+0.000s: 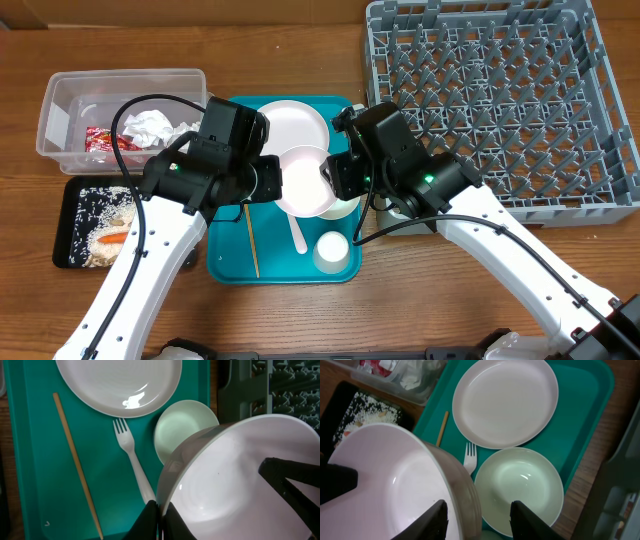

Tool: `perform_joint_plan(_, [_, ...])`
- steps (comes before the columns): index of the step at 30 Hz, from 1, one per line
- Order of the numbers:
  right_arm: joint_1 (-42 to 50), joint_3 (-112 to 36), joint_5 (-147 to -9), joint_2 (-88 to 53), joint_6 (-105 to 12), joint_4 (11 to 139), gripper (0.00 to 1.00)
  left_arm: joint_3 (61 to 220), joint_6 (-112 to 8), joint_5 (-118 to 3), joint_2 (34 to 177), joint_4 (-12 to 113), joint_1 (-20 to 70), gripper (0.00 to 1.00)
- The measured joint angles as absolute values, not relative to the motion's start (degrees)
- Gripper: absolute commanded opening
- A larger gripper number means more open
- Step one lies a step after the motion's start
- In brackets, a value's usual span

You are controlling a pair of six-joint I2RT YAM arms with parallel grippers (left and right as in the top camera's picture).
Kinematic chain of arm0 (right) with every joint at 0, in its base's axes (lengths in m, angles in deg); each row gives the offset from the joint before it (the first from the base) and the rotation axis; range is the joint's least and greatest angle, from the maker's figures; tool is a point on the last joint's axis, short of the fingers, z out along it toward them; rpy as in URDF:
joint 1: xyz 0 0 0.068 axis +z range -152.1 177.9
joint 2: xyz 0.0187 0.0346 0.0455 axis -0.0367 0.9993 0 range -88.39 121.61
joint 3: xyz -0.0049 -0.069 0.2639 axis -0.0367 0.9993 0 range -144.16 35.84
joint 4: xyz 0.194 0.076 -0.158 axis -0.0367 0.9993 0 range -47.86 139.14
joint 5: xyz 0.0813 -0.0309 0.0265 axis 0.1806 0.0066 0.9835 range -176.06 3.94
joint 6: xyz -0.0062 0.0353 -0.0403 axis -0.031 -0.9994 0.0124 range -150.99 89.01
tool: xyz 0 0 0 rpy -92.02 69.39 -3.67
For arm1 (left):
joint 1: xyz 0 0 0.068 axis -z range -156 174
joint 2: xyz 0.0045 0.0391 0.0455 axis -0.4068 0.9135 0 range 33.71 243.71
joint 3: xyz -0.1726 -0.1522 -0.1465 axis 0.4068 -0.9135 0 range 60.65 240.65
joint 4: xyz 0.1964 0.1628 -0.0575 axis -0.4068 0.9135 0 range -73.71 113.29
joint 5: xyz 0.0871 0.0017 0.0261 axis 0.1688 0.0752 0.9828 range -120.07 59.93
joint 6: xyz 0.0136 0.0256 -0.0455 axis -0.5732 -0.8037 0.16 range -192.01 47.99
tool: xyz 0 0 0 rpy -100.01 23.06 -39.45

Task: Sort waste into correct bins and load items into the dishwasher
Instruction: 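Bring the right gripper to the pink bowl and grasp its rim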

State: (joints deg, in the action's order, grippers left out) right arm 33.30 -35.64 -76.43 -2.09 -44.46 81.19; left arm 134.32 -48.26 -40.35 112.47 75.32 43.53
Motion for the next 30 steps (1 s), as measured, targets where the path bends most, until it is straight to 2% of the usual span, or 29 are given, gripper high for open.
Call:
perform_joint_plan(7, [33.3, -35.6, -76.4, -2.1, -44.5, 80.8, 0.34, 134.3, -48.3, -40.1, 112.5, 75.4, 43.5, 0.08])
perform_joint_plan(13, [33.3, -35.6, -76.5, -2.1, -44.4, 80.3, 0.19, 134.3, -48.3, -39.7, 112.5, 75.4, 43.5, 0.08])
perform_joint_plan(15, [33.3, -35.6, -76.4, -2.1, -44.5, 80.3, 0.10, 134.3, -48.3, -39.5, 112.5, 75.4, 43.5, 0.08])
perform_joint_plan(19, [33.3, -35.6, -76.1, -2.1, -44.6, 80.4, 0.07, 134.3, -48.3, -39.5, 112.5, 75.4, 43.5, 0.08])
perform_joint_plan(21, [33.3, -35.6, -76.2, -2.1, -44.6, 80.3, 0.08, 134.3, -48.3, -39.5, 112.5, 75.4, 43.5, 0.08])
perform_joint_plan(23, [33.3, -35.6, -76.1, -2.1, -44.6, 80.3, 0.27, 134.3, -48.3, -39.5, 112.5, 75.4, 43.5, 0.08])
perform_joint_plan(25, [33.3, -35.6, -75.9, -2.1, -44.4, 80.4, 0.36, 134.3, -48.3, -39.4, 112.5, 75.4, 43.5, 0.08])
perform_joint_plan(30, [33.3, -35.6, -75.8, -2.1, -44.6, 81.0, 0.36, 134.3, -48.3, -39.3, 112.5, 74.5, 43.5, 0.08])
